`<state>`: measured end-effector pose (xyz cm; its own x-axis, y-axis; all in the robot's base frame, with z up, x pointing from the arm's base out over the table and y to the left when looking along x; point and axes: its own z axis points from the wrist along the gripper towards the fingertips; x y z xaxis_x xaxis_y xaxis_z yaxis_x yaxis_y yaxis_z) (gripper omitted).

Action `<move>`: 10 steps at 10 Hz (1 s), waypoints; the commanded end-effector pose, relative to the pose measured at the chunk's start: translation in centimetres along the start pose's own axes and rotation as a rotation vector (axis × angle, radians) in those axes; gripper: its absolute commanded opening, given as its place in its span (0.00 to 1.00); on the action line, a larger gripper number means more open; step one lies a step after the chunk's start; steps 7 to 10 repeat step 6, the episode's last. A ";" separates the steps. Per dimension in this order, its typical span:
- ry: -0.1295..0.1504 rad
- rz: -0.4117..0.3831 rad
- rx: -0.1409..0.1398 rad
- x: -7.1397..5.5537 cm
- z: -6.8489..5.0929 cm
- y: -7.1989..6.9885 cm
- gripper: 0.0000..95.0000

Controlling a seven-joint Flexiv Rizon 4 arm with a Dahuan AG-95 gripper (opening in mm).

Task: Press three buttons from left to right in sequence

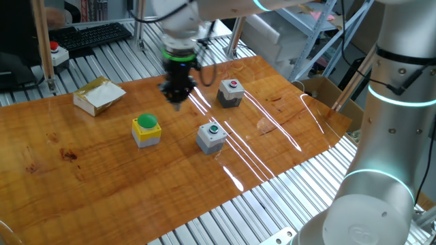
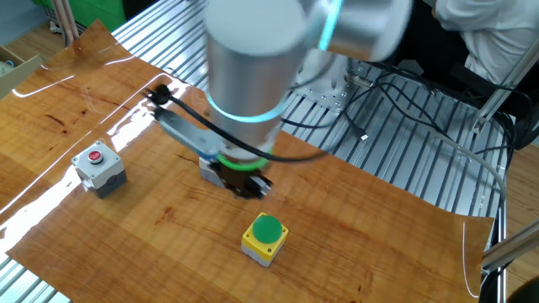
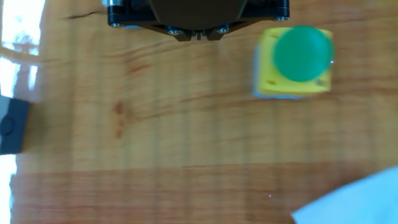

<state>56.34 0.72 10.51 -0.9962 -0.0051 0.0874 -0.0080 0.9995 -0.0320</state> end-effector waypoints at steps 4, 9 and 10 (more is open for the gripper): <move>-0.008 -0.099 -0.011 0.2 1.1 -3.4 0.00; -0.002 -0.105 -0.010 0.4 1.1 -3.6 0.00; -0.002 -0.105 -0.010 0.4 1.1 -3.6 0.00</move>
